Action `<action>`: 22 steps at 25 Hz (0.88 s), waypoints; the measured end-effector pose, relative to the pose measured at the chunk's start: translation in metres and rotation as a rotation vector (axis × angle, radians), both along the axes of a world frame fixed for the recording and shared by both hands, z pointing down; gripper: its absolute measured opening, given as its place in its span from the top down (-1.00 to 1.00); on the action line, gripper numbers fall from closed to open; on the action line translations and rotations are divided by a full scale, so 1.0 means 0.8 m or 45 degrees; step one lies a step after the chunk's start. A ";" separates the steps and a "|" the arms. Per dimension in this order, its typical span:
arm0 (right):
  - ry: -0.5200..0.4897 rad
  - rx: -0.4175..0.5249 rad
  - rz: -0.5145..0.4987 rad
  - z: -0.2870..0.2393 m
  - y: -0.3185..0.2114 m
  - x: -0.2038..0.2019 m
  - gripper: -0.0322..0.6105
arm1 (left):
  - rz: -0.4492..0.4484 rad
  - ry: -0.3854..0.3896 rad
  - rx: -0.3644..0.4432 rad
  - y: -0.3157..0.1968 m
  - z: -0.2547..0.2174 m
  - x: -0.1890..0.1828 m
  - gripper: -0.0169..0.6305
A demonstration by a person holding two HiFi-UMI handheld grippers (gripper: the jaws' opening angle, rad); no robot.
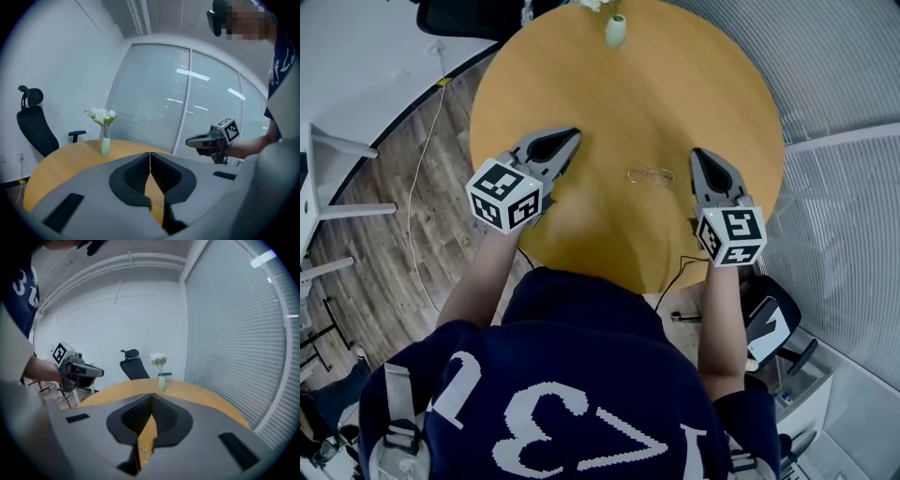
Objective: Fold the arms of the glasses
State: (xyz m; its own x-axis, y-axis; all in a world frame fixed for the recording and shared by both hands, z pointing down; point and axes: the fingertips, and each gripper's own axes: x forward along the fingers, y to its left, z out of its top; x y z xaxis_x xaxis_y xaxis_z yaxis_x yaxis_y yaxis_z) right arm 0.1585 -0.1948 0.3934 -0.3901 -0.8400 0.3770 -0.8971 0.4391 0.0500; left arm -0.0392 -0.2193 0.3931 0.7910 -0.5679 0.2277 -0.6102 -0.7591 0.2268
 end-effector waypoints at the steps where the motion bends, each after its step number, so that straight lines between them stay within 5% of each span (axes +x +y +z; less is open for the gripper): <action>1: -0.025 0.031 0.034 -0.013 0.004 0.004 0.82 | -0.010 -0.003 0.032 0.000 -0.010 0.002 0.89; 8: -0.140 0.223 0.232 -0.079 0.027 0.034 0.82 | -0.092 -0.041 0.248 0.001 -0.062 0.010 0.89; 22: -0.193 0.293 0.297 -0.101 0.046 0.036 0.82 | -0.088 0.004 0.251 0.007 -0.074 0.017 0.89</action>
